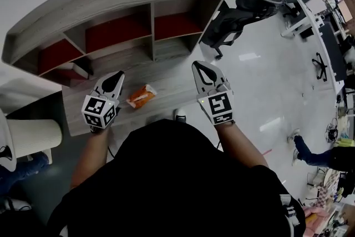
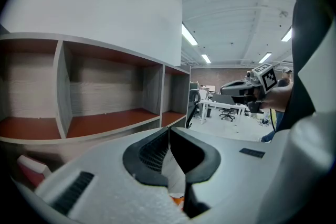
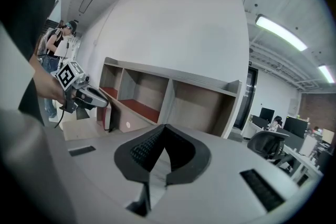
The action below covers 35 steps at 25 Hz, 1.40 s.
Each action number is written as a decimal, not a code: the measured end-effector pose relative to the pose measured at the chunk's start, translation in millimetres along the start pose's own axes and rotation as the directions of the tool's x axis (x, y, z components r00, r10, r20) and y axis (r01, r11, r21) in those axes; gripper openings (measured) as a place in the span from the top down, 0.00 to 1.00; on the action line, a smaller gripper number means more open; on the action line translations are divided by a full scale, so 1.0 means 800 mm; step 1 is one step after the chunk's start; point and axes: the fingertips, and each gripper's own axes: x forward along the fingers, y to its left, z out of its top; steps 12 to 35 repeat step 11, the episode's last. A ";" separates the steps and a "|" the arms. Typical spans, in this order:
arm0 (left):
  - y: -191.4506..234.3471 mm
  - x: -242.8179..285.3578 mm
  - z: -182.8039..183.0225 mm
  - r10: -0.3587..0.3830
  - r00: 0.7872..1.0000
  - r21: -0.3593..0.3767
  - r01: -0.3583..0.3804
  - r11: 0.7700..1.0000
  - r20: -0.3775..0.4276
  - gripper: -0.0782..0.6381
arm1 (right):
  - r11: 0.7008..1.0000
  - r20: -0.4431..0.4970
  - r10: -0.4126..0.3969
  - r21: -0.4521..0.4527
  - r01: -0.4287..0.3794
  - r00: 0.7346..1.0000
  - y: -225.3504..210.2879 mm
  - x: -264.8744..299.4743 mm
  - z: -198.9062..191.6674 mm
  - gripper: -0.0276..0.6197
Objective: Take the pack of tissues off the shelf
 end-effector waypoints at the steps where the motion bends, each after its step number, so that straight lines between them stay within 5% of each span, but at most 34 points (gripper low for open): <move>1: -0.001 0.000 0.002 -0.003 1.000 0.001 0.003 1.000 0.004 0.85 | 1.000 -0.003 -0.007 0.006 0.007 1.000 -0.002 -0.001 -0.001 0.95; 35: -0.005 -0.002 -0.002 0.002 1.000 0.001 -0.002 1.000 -0.007 0.85 | 1.000 -0.001 0.007 0.007 -0.007 1.000 -0.003 -0.003 -0.003 0.95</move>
